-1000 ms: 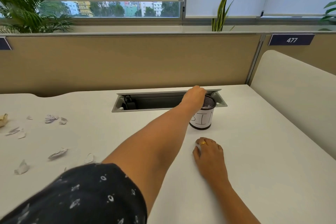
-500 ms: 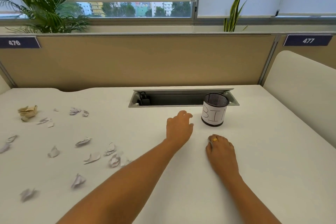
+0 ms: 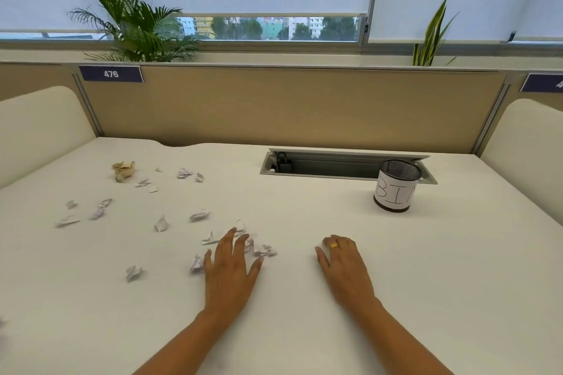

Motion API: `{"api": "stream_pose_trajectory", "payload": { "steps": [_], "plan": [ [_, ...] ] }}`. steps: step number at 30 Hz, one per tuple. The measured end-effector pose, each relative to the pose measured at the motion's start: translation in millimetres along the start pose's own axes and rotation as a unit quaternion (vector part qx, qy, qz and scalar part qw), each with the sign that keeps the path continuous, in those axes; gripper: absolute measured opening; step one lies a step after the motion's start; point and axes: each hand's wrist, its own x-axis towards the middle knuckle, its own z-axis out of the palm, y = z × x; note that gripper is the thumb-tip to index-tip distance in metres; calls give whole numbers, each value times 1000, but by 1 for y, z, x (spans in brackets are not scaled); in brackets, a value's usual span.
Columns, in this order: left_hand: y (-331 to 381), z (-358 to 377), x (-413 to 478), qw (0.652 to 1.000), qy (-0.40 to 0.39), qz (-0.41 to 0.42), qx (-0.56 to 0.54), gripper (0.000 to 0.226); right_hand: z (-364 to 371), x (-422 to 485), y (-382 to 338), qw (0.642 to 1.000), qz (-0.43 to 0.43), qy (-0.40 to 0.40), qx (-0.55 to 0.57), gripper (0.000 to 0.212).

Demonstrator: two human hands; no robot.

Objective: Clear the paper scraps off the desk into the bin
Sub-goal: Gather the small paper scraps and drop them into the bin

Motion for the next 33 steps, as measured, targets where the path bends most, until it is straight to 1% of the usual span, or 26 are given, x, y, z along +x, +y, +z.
{"api": "stream_pose_trajectory", "payload": {
  "steps": [3,5,7,8,10,11,14,17,21,25,29,33],
  "plan": [
    [-17,-7,-10,1000,13,-16,14,88,7,-2,-29,998,-23,-19,53,45],
    [-23,-8,-12,1000,19,-11,19,97,10,-2,-48,995,-25,-39,92,48],
    [-23,-10,-14,999,13,-4,40,95,12,0,-65,990,-25,-63,122,52],
    [-22,-10,-15,999,9,0,50,90,12,2,-73,987,-29,-78,134,53],
    [-22,-7,-15,998,-12,-9,63,66,13,7,-84,982,-52,-115,140,53],
    [-23,-7,-15,997,-28,-18,67,59,13,9,-90,979,-66,-134,137,52],
    [-24,-5,-13,996,-43,-22,69,56,15,16,-103,970,-99,-185,121,52],
    [-23,-5,-13,998,-34,-12,58,53,18,20,-110,966,-138,-211,62,53],
    [-25,-3,-12,996,-43,-14,82,54,21,22,-115,966,-159,-200,-30,56],
    [-25,-4,-12,996,-41,-10,81,52,23,20,-118,963,-175,-188,-80,52],
    [-25,-3,-12,997,-34,-13,71,53,21,18,-115,970,-174,-158,-68,43],
    [-25,-2,-13,997,-31,-10,71,53,17,16,-107,974,-165,-151,-39,32]
  ]
}}
